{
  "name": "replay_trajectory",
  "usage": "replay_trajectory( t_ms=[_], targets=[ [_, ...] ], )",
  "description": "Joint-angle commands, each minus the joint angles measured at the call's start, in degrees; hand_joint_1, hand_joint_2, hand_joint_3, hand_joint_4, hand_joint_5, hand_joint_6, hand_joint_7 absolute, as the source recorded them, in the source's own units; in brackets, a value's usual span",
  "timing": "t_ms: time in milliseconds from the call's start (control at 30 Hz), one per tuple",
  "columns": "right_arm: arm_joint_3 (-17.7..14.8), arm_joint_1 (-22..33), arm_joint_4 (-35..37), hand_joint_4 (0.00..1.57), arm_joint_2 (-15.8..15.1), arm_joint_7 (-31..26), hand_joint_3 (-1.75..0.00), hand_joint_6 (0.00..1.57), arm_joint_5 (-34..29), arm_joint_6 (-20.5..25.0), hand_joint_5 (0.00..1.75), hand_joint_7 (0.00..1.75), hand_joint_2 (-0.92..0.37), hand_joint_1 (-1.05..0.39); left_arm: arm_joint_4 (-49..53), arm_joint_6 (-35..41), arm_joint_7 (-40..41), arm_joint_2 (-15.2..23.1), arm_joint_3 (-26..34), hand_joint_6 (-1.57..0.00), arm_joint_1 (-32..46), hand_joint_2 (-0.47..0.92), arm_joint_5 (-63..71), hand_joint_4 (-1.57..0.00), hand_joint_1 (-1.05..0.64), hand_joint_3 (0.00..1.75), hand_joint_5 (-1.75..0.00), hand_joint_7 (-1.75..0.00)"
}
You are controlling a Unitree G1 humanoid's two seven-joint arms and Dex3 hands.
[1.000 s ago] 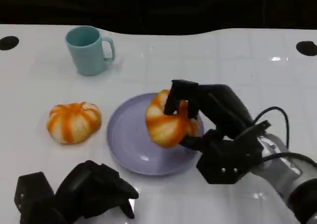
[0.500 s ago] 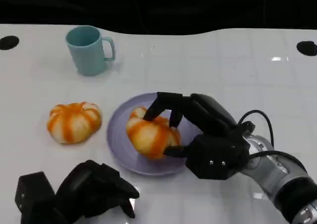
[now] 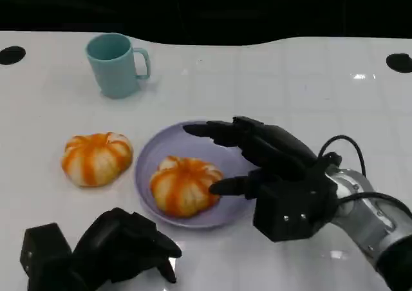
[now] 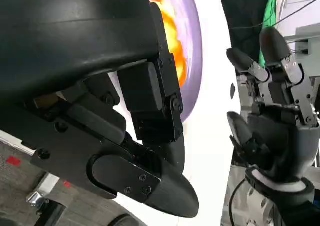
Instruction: Grasp the bread from the table and place it into the plate.
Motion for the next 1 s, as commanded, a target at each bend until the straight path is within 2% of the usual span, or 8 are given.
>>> replay_trajectory(
  t_ms=[33,400,533,600,700,767,833,1000],
  targets=[
    [-0.99,2.46,-4.02,0.03,-2.75,1.37,-0.27,0.2,1.34,0.14,0.65,0.12,-0.92,-0.77,-0.27,-0.5,0.05,0.62,0.1,-1.57,-0.05,0.85,-0.37,-1.26,-1.05,0.0,-0.87,-0.03],
    [-4.74,10.0,-14.24,0.2,-6.17,2.64,-0.24,0.37,5.04,0.89,0.7,0.17,-0.92,-0.65,0.26,-0.74,-0.57,0.64,0.34,-1.56,-0.4,0.85,-0.72,-1.25,-1.05,0.0,-0.86,-0.03],
    [-8.94,16.23,-17.45,0.48,-6.58,0.76,-0.22,0.63,10.9,-3.25,1.03,0.28,-0.92,-0.56,0.21,-0.95,0.95,0.73,0.02,-1.57,-0.34,0.85,0.46,-1.27,-1.05,0.0,-0.87,-0.04],
    [-9.92,17.89,-18.8,0.51,-6.53,1.24,-0.21,0.69,12.46,-3.16,1.18,0.32,-0.92,-0.54,0.09,-0.96,1.0,0.71,-0.06,-1.57,-0.32,0.85,0.53,-1.27,-1.05,0.0,-0.88,-0.04],
    [-11.28,20.57,-21.27,0.55,-7.17,2.48,-0.23,0.74,14.82,-3.09,1.39,0.46,-0.92,-0.52,0.0,-1.24,0.86,0.67,-0.13,-1.57,-0.32,0.86,0.53,-1.27,-1.05,0.0,-0.88,-0.04],
    [-12.23,22.28,-22.51,0.62,-7.74,3.7,-0.26,0.68,17.06,-3.44,1.59,0.87,-0.92,-0.51,0.2,-1.22,0.41,0.59,-0.03,-1.57,-0.43,0.86,0.13,-1.26,-1.05,0.0,-0.88,-0.04],
    [-12.87,23.79,-23.87,0.65,-8.3,4.98,-0.28,0.63,18.79,-3.22,1.67,1.14,-0.92,-0.5,0.28,-1.4,0.57,0.61,-0.04,-1.56,-0.47,0.86,0.21,-1.26,-1.05,0.0,-0.88,-0.04],
    [-13.94,27.21,-26.96,0.67,-9.1,7.42,-0.28,0.66,21.21,-2.27,1.69,1.28,-0.92,-0.51,0.24,-1.19,0.69,0.6,-0.05,-1.57,-0.43,0.86,0.22,-1.27,-1.05,0.0,-0.88,-0.04]
  ],
)
